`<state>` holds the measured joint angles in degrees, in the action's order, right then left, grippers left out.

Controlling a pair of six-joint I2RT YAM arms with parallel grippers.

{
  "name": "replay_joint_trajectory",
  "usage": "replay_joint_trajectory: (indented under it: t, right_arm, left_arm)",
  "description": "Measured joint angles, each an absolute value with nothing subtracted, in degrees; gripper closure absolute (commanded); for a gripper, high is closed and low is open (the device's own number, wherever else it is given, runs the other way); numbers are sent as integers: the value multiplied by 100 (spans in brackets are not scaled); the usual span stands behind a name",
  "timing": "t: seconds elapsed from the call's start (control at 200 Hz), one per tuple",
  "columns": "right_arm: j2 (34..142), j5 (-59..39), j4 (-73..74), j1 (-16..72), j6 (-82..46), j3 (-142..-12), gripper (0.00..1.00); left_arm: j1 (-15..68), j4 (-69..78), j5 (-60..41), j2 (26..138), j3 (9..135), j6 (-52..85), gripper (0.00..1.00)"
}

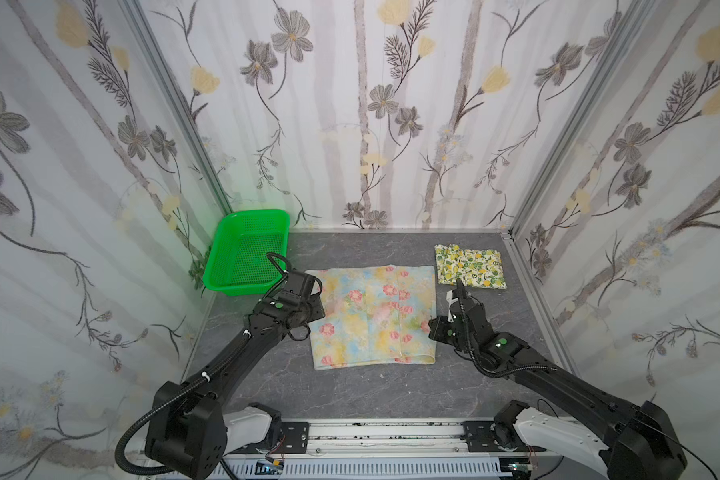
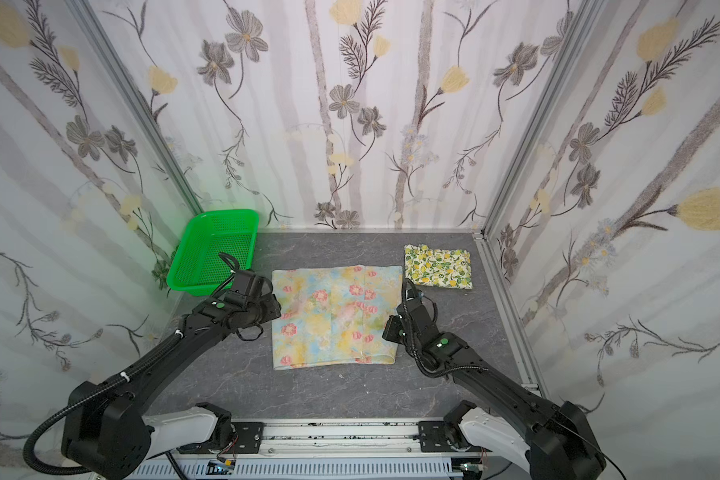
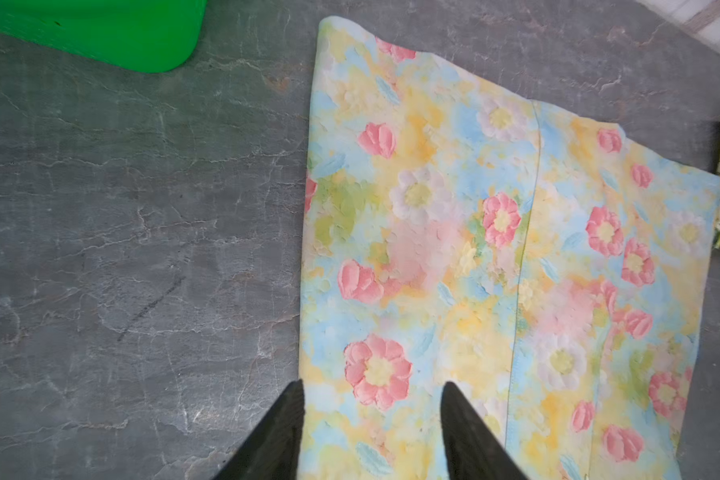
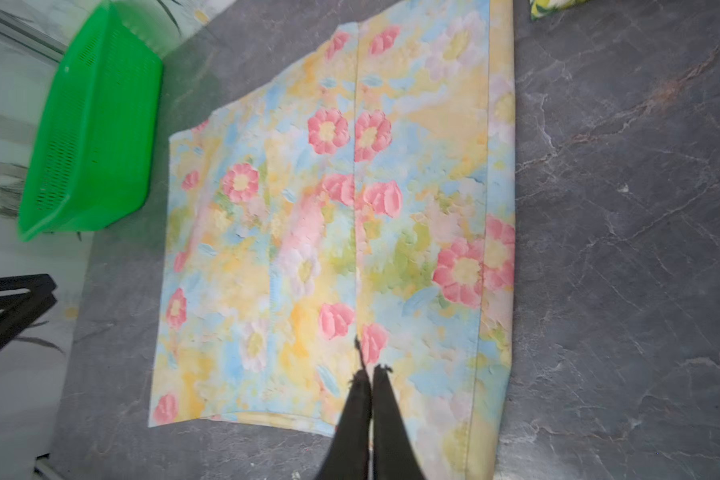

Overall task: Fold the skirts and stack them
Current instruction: 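Grasp the floral skirt's near edge with both grippers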

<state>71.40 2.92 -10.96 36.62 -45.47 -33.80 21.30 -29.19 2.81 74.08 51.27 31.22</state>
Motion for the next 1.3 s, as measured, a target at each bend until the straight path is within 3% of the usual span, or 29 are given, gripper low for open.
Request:
replay_joint_trajectory:
  t: [0.065,0.57,1.044,1.299]
  right_arm:
    - [7415,154,-965,3686,-4552,-3251,100]
    - [8093,-242,-580,3787,-4792,-2630,100]
    - [8149,-311,-965,4082,-4681,-3424,100]
    - [7780,-585,-674,4093,-5022,-2311,100]
  left_arm:
    - [2130,-2740,211,7738,5094,3070,100]
    - [2805,-2248,-429,8066,3741,3247,100]
    - [2974,-2156,-528,7859,3507,3538,100]
    - [2980,-2047,-445,7850,3448,3671,100]
